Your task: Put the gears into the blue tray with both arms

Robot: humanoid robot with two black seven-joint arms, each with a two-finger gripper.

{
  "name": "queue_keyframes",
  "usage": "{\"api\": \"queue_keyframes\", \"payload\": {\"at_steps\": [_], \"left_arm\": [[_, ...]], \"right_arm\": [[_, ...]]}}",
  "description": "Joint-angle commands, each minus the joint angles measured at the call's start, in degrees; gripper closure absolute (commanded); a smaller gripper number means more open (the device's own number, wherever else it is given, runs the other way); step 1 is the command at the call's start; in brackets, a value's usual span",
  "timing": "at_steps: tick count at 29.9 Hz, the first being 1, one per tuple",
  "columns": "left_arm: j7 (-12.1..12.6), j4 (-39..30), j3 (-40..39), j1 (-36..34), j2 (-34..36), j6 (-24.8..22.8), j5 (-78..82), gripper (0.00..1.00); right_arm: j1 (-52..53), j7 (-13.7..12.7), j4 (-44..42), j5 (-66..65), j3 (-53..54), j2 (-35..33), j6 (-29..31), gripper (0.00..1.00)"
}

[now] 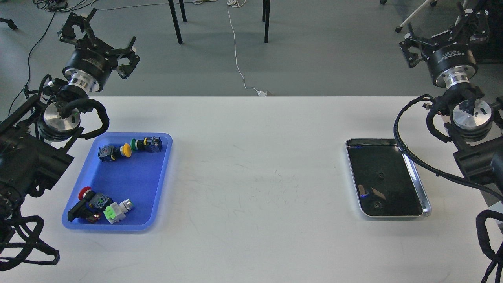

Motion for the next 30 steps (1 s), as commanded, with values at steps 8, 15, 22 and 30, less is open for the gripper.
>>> {"api": "queue_keyframes", "payload": {"at_steps": [8, 15, 22, 30], "left_arm": [[0.4, -0.3, 0.8, -0.3, 2.9, 2.6, 0.1, 0.02], [0.0, -1.8, -0.1, -0.3, 3.0, 0.1, -0.1, 0.02], [0.1, -2.2, 0.0, -1.6, 3.1, 0.5, -0.1, 0.02], [0.0, -2.3, -0.2, -1.5, 4.0, 0.0, -0.3, 0.02]], "right_arm": [[1.1, -0.5, 0.2, -0.5, -1.5, -0.6, -0.3, 0.01], [8.5, -0.5, 0.5, -4.0, -11.4, -8.0, -0.3, 0.01], [21.2, -0.6, 1.3, -6.5, -31.5, -14.4, -0.3, 0.01], [39.8, -0.8, 4.0, -9.3, -63.2, -11.5, -0.3, 0.02]]}}
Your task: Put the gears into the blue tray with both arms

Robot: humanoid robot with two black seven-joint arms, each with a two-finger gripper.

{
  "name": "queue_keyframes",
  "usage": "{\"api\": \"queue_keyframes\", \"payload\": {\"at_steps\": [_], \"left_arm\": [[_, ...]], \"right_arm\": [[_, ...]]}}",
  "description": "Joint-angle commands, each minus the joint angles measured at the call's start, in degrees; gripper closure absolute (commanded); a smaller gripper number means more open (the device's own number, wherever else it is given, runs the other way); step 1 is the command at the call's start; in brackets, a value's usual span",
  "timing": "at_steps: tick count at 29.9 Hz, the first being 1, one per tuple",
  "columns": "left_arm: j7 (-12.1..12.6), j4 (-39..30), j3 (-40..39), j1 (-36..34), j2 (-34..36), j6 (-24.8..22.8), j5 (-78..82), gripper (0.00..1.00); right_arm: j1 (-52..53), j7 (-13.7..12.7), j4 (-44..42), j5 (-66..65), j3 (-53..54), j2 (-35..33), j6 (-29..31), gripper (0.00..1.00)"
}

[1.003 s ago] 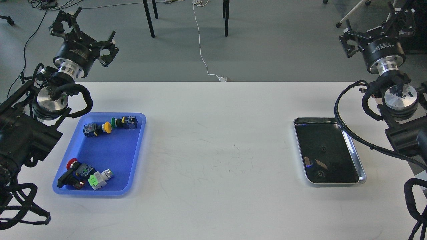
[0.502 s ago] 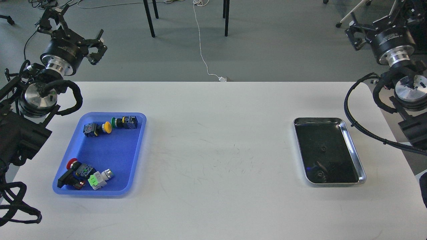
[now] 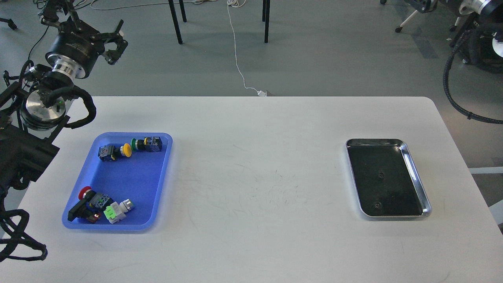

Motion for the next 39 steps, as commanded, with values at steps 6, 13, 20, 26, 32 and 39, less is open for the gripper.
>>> {"api": "queue_keyframes", "payload": {"at_steps": [6, 13, 20, 26, 32, 39], "left_arm": [[0.0, 0.0, 0.2, 0.1, 0.3, -0.3, -0.1, 0.02], [0.0, 0.0, 0.2, 0.6, 1.0, -1.6, 0.0, 0.02], [0.0, 0.0, 0.3, 0.6, 1.3, -1.9, 0.0, 0.02], [0.0, 0.0, 0.4, 0.6, 1.3, -2.0, 0.1, 0.02], [0.0, 0.0, 0.5, 0.7, 1.4, -2.4, 0.1, 0.02], [0.0, 0.1, 0.6, 0.7, 1.8, -2.8, 0.2, 0.02]], "right_arm": [[12.5, 0.5, 6.7, -19.3, -24.4, 6.6, -1.0, 0.05], [18.3, 0.6, 15.8, -34.7, -42.1, 9.8, -1.0, 0.06], [25.1, 1.5, 34.0, -50.9, -58.5, 9.0, -1.8, 0.06], [23.8, 2.9, 38.9, -56.4, -67.3, 8.2, -3.9, 0.21], [20.0, 2.7, 39.2, -58.0, -70.0, 8.2, -4.8, 0.31], [18.0, 2.3, 39.0, -61.1, -71.4, 8.2, -5.0, 0.36]]}}
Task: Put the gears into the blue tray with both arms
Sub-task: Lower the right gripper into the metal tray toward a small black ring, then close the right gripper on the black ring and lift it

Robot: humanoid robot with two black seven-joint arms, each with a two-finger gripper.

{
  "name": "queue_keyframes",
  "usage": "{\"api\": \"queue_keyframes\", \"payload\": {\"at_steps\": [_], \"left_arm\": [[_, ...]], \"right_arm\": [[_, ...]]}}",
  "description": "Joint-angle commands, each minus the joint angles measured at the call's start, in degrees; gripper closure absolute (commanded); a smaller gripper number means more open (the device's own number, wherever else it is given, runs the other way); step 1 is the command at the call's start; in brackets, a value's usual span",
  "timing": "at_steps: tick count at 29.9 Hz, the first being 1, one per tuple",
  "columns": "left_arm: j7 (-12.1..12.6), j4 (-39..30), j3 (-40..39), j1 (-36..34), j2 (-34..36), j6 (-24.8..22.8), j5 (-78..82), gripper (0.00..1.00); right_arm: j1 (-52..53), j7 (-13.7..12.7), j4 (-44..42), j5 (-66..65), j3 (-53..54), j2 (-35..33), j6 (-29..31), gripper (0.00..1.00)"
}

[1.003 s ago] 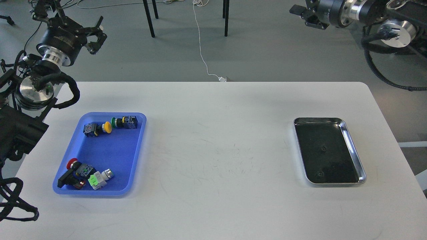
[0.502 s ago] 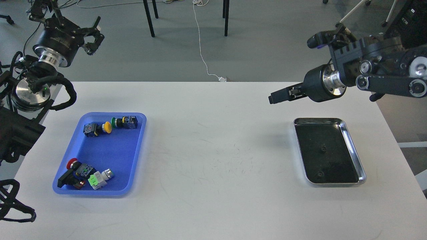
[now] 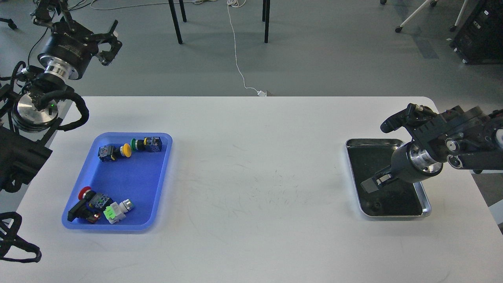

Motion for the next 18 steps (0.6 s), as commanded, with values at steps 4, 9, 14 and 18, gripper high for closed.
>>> {"api": "queue_keyframes", "payload": {"at_steps": [4, 9, 14, 18], "left_arm": [[0.0, 0.0, 0.2, 0.1, 0.1, -0.1, 0.0, 0.02], [0.0, 0.0, 0.4, 0.1, 0.0, -0.1, 0.1, 0.02], [0.0, 0.0, 0.4, 0.1, 0.0, -0.1, 0.1, 0.02], [0.0, 0.0, 0.4, 0.1, 0.0, -0.1, 0.2, 0.02]], "right_arm": [[-4.2, -0.1, -0.5, -0.2, 0.1, 0.0, -1.6, 0.39], [-5.5, -0.1, -0.8, -0.1, 0.2, 0.0, -1.9, 0.39], [-7.5, -0.1, -2.5, -0.1, 0.5, 0.0, -2.0, 0.41], [-8.0, -0.1, -2.6, -0.1, 0.6, 0.0, -2.0, 0.44]]}}
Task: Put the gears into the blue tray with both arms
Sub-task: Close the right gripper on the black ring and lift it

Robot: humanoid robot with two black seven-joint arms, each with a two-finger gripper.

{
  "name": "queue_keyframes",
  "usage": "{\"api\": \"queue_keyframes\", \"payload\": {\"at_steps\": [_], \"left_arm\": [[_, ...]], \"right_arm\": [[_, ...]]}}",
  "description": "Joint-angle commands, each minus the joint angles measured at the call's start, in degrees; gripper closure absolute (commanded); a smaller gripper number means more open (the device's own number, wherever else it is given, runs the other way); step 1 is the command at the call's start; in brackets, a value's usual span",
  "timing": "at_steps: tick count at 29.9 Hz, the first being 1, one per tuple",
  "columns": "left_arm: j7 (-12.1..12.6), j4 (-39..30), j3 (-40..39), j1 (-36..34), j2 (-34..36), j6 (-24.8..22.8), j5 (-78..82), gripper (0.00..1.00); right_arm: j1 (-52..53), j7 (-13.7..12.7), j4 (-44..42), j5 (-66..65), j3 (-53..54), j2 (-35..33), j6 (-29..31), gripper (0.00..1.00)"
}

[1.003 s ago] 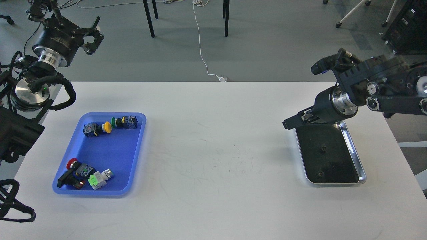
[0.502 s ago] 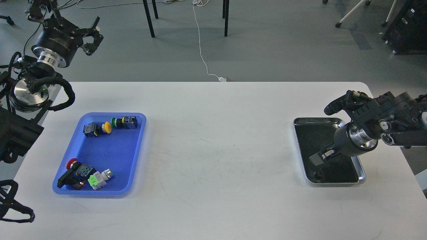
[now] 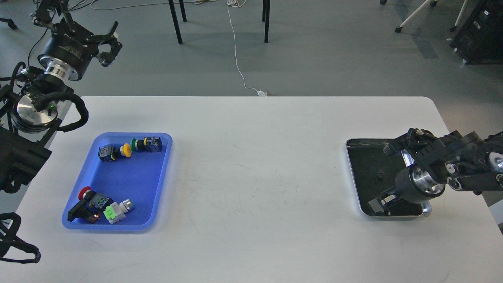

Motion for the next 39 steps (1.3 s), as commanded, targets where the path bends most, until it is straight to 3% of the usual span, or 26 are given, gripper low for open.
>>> {"api": "queue_keyframes", "payload": {"at_steps": [1, 6, 16, 22, 29, 39], "left_arm": [[0.0, 0.0, 0.0, 0.0, 0.0, 0.0, 0.1, 0.02], [0.0, 0.5, 0.0, 0.0, 0.2, -0.1, 0.1, 0.02], [-0.1, 0.8, -0.4, 0.0, 1.5, -0.1, 0.0, 0.02], [-0.1, 0.8, -0.2, 0.0, 1.6, -0.1, 0.0, 0.02], [-0.1, 0.8, -0.4, 0.0, 1.7, 0.0, 0.0, 0.02], [0.0, 0.8, -0.4, -0.1, 2.1, 0.0, 0.0, 0.02]], "right_arm": [[-0.6, 0.0, -0.1, 0.0, 0.2, 0.0, 0.0, 0.44], [-1.1, 0.0, -0.3, 0.1, 1.8, 0.0, -0.1, 0.45], [-2.9, 0.0, -1.7, 0.0, 1.8, 0.0, -0.1, 0.63], [-4.3, 0.1, -2.5, 0.0, 2.1, -0.1, -0.1, 0.65], [-5.0, 0.1, -3.2, -0.2, 2.3, -0.4, -0.5, 0.79], [4.8, 0.0, -1.4, 0.5, 5.9, -3.3, -0.5, 0.82]]}}
